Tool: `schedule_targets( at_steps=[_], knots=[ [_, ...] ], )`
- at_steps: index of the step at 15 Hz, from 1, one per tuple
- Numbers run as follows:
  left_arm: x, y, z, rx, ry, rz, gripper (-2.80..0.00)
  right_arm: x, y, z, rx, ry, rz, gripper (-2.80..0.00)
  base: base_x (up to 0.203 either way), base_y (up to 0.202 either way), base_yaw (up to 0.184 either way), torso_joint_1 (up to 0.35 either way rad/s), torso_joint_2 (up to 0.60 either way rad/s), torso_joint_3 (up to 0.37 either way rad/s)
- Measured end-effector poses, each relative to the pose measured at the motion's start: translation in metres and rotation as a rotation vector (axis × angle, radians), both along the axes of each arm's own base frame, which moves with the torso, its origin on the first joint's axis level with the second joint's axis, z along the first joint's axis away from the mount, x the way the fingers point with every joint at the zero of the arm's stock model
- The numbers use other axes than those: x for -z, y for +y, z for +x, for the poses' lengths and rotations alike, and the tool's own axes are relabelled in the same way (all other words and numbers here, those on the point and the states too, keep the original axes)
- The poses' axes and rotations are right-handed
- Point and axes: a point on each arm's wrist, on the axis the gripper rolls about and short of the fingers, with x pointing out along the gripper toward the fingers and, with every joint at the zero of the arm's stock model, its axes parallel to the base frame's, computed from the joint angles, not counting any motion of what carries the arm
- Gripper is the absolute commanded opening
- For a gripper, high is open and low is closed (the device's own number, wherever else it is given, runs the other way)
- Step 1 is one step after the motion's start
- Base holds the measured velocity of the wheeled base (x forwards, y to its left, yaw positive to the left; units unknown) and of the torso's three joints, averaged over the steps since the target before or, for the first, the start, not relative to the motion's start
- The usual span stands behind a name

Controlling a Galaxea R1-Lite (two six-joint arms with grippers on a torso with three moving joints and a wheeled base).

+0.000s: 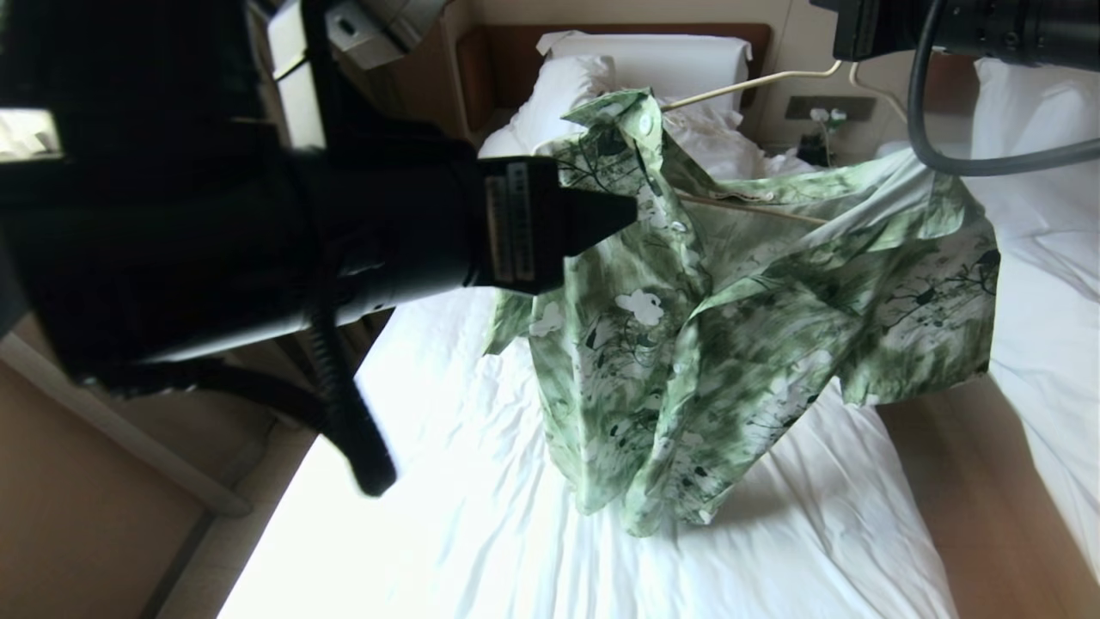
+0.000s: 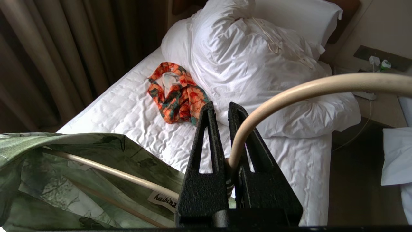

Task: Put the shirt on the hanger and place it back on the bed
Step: Take the clothes hanger out of the clothes

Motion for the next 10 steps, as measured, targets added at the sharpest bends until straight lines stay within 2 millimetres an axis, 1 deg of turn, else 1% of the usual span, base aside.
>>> schedule_targets(
  at_steps=[2,6,8,10],
  knots=[
    [0.014,0.025,-0.006,-0.046,0.022,-0.011,-2.80,-0.007,-0.001,-0.002,-0.005,-0.038,0.015,-2.80,0.000,0.000,0.000,0.000,0.00,0.000],
    [0.054,0.081,-0.016,-0.185,0.051,-0.018,-2.80,-0.019,-0.002,-0.005,-0.013,-0.141,0.015,-2.80,0.000,0.000,0.000,0.000,0.00,0.000],
    [0.065,0.108,-0.026,-0.256,0.057,-0.057,-2.80,-0.027,-0.004,-0.008,-0.013,-0.185,0.018,-2.80,0.000,0.000,0.000,0.000,0.00,0.000],
    [0.073,0.129,-0.039,-0.303,0.062,-0.101,-2.80,-0.033,-0.006,-0.012,-0.031,-0.218,0.012,-2.80,0.000,0.000,0.000,0.000,0.00,0.000]
  ],
)
